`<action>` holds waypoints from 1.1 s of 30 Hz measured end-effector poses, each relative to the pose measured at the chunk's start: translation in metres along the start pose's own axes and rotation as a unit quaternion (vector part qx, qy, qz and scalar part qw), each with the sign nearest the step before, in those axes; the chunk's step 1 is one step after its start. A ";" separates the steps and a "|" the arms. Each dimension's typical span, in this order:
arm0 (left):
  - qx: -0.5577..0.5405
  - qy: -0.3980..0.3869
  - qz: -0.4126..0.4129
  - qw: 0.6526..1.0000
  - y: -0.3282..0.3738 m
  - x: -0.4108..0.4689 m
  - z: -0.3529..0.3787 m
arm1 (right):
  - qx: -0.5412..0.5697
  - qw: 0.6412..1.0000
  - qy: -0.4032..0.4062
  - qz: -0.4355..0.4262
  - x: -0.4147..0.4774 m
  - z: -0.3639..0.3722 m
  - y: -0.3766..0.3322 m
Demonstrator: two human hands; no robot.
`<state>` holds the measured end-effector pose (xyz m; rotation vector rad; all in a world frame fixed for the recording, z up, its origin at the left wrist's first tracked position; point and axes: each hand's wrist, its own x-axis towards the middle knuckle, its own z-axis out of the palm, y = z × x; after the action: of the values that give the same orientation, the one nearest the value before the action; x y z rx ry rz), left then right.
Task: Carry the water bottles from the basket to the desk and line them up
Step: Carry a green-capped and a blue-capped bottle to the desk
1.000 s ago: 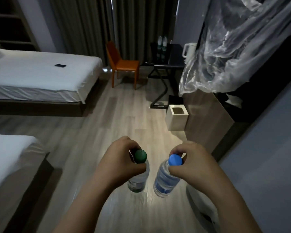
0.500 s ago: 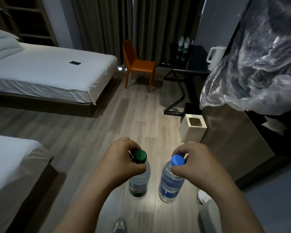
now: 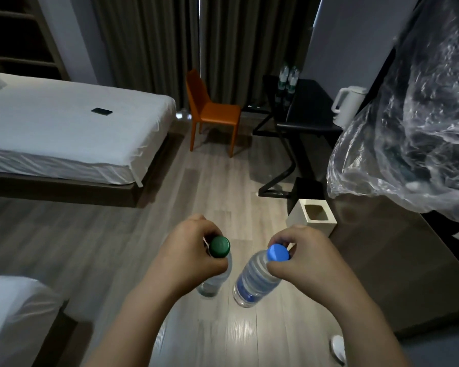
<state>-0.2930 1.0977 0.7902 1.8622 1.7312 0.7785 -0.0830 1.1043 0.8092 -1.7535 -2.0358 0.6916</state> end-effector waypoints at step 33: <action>0.017 -0.029 -0.003 0.999 -0.079 0.495 -0.027 | -0.027 0.999 0.018 -0.007 0.504 -0.031 0.007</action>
<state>-0.3493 1.5964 0.7972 1.8823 1.7228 0.6901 -0.1408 1.6056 0.8095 -1.7667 -2.0604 0.6017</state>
